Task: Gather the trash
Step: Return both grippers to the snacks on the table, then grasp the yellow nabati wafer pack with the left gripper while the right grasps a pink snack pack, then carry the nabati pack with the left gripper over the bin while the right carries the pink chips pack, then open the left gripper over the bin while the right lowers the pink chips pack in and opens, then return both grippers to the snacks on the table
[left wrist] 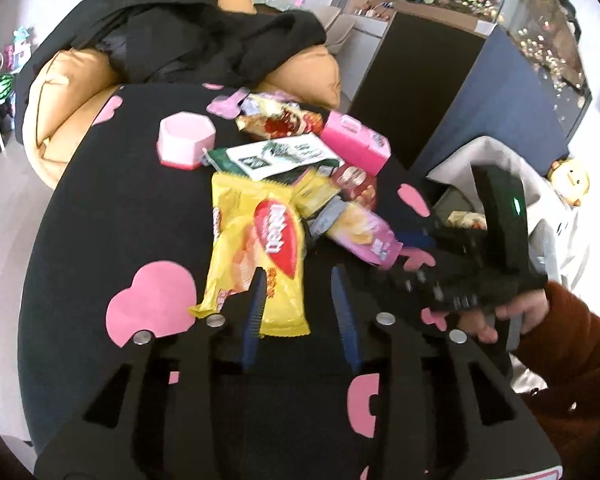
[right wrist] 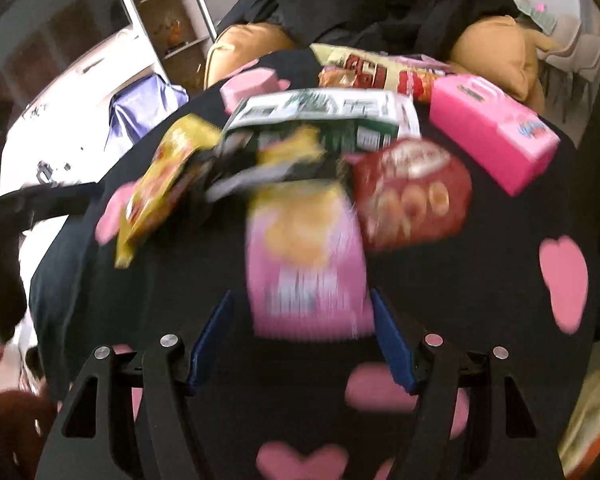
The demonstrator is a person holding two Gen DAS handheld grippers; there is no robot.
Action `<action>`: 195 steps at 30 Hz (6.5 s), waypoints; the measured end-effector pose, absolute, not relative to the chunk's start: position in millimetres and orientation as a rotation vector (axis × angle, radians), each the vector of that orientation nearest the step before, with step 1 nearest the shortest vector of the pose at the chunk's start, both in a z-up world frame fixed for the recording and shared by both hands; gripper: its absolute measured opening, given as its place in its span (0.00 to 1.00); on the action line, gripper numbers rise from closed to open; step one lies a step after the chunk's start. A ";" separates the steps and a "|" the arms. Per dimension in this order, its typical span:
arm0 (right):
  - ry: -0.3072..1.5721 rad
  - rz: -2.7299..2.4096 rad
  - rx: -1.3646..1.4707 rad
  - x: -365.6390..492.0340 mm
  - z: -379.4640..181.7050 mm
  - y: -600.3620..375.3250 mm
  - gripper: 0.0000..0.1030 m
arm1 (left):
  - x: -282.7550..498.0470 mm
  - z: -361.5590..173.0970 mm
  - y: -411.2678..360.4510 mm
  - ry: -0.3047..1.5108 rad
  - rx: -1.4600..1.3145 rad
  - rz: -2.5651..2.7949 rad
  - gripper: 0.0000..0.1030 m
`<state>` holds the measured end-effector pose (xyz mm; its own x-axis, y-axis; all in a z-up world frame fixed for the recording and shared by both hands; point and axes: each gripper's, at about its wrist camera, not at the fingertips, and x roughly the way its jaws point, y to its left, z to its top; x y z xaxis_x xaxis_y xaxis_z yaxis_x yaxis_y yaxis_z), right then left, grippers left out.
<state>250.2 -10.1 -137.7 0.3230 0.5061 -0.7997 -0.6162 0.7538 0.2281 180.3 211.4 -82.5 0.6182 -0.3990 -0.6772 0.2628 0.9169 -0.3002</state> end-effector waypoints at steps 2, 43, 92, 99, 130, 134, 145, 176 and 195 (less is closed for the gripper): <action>0.997 0.715 -0.142 234.8 -138.2 -15.0 0.64 | 178.2 -78.1 213.4 0.798 -0.180 -0.381 0.38; 0.977 0.649 -0.096 292.9 -129.8 23.8 0.14 | 182.9 -96.2 259.7 0.826 -0.382 -0.168 0.14; 0.488 0.134 0.078 132.5 33.9 -305.2 0.07 | 188.3 -19.7 -90.4 0.798 -0.090 -0.692 0.14; 0.506 0.084 0.121 125.7 17.3 -343.2 0.07 | 201.4 -47.4 -137.3 0.857 -0.028 -0.731 0.14; 0.643 0.112 0.171 144.0 -49.2 -346.0 0.07 | 218.2 -96.5 -135.7 0.943 0.005 -0.637 0.45; 0.724 0.160 0.183 159.8 -80.1 -324.8 0.07 | 214.6 -87.7 -96.5 0.907 -0.011 -0.550 0.45; 0.971 0.141 0.123 193.8 -167.1 -284.8 0.07 | 200.8 -86.5 -21.2 0.852 -0.010 -0.362 0.47; 0.842 0.432 0.056 188.0 -85.0 -170.5 0.59 | 165.6 -103.2 201.3 0.771 -0.283 -0.048 0.52; 0.847 0.542 -0.089 318.1 -117.4 -15.7 0.59 | 160.0 -119.4 240.0 0.808 -0.337 -0.091 0.52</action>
<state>318.1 -15.7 -117.4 0.5359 0.4196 -0.7326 -0.4890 0.8617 0.1358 160.0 240.0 -119.4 0.6902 -0.2077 -0.6932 -0.0478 0.9428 -0.3300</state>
